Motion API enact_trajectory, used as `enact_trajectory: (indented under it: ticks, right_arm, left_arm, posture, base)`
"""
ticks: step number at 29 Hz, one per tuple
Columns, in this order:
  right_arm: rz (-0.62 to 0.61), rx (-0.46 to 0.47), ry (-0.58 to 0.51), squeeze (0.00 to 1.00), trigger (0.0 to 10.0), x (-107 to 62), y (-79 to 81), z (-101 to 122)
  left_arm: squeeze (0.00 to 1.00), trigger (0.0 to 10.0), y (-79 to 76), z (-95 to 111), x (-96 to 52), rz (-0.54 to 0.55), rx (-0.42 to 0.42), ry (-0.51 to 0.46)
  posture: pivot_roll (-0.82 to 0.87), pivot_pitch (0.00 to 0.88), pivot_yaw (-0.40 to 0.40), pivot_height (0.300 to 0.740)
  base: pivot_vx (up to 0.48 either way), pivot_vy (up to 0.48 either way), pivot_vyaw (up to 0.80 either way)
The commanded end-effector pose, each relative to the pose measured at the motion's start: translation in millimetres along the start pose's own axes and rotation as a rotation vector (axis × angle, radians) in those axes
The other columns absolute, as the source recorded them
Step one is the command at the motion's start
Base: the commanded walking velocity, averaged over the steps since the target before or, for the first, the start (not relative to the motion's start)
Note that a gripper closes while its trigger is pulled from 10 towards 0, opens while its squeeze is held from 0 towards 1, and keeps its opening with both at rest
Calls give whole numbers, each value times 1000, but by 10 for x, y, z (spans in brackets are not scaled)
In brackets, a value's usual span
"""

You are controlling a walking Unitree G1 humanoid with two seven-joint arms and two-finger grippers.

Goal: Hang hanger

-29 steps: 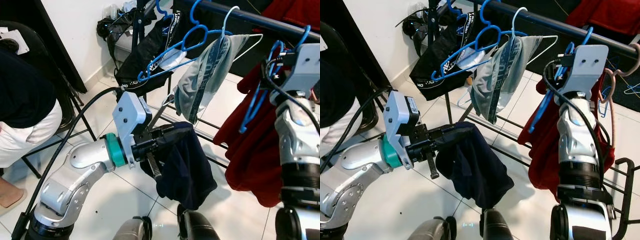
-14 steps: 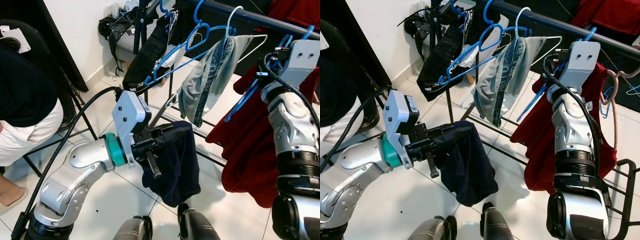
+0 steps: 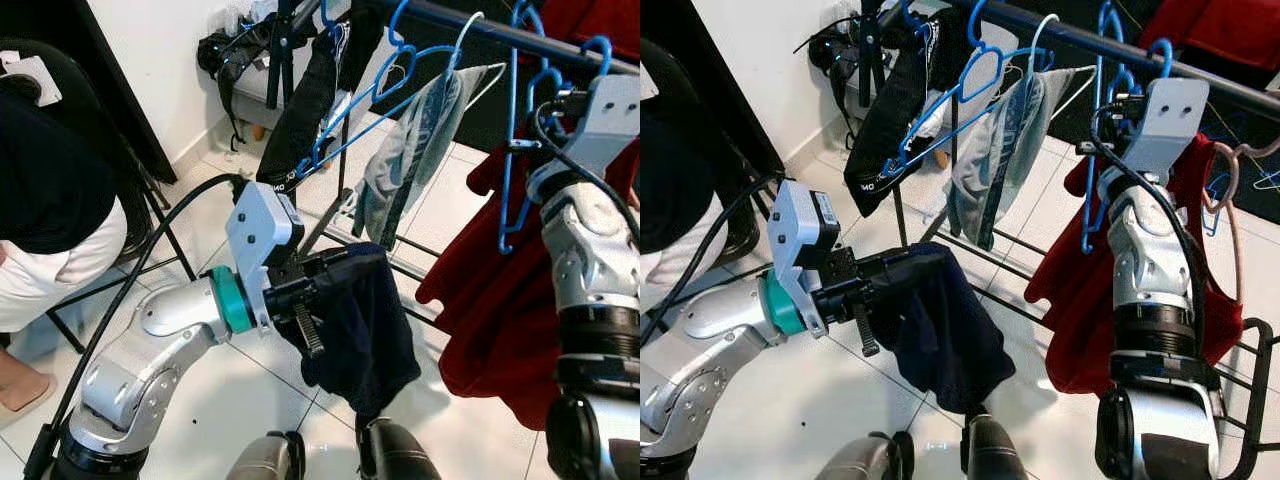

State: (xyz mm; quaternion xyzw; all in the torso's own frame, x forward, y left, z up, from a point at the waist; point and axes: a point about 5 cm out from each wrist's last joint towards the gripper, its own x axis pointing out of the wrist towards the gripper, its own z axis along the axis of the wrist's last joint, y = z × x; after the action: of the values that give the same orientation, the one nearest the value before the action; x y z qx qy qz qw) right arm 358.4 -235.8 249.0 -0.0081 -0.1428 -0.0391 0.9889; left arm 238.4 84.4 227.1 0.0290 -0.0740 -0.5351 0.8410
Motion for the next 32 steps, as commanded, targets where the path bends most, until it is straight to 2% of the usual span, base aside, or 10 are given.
enact_trajectory:
  ticks: [1, 2, 3, 4, 9, 15, 17, 19, 27, 32]
  right_arm:
    - [10, -19, 3, 0, 0, -39, -5, 1]
    - [25, -53, -9, 0, 4549, -78, -10, 35]
    - [25, -53, -9, 0, 4549, -78, -10, 35]
    - [41, -102, -23, 0, 10000, -134, -22, 79]
    - [72, -194, -20, 0, 10000, -314, -51, 120]
    - [73, -210, -4, 0, 10000, -379, -68, 88]
    - [89, -235, 11, 0, 10000, -524, -86, 27]
    - [122, -270, 3, 0, 10000, -811, -97, -14]
    - [136, -235, -40, 0, 10000, -991, -32, 42]
    - [161, -190, 18, 0, 10000, -1112, 58, -72]
  left_arm:
    - [0, 10000, -37, 43, 10, -19, 6, -24]
    - [0, 10000, -35, 44, 13, -17, 3, -26]
    - [0, 10000, -35, 44, 13, -17, 3, -26]
    - [0, 10000, -30, 46, 19, -14, -2, -29]
    - [0, 10000, 8, 36, 42, 8, -13, -32]
    - [0, 10000, 23, 29, 51, 18, -13, -30]
    - [0, 10000, 35, 11, 55, 26, -15, -24]
    - [0, 10000, 36, -17, 54, 29, -23, -14]
    - [0, 10000, 34, -39, 68, 17, -34, -8]
    - [0, 10000, 52, -37, 85, 14, -34, -8]
  posture:
    - [-79, 135, 83, 740]
    - [-83, 137, 82, 740]
    - [-83, 137, 82, 740]
    - [-93, 145, 85, 740]
    - [-104, 154, 87, 740]
    - [-111, 163, 86, 740]
    - [-121, 176, 85, 740]
    - [-131, 184, 85, 740]
    - [-155, 190, 101, 740]
    - [-150, 190, 100, 740]
  base:
    - [0, 0, 0]
    - [0, 0, 0]
    - [0, 0, 0]
    - [0, 0, 0]
    - [0, 0, 0]
    - [0, 0, 0]
    - [0, 0, 0]
    - [0, 0, 0]
    - [0, 0, 0]
    - [0, 0, 0]
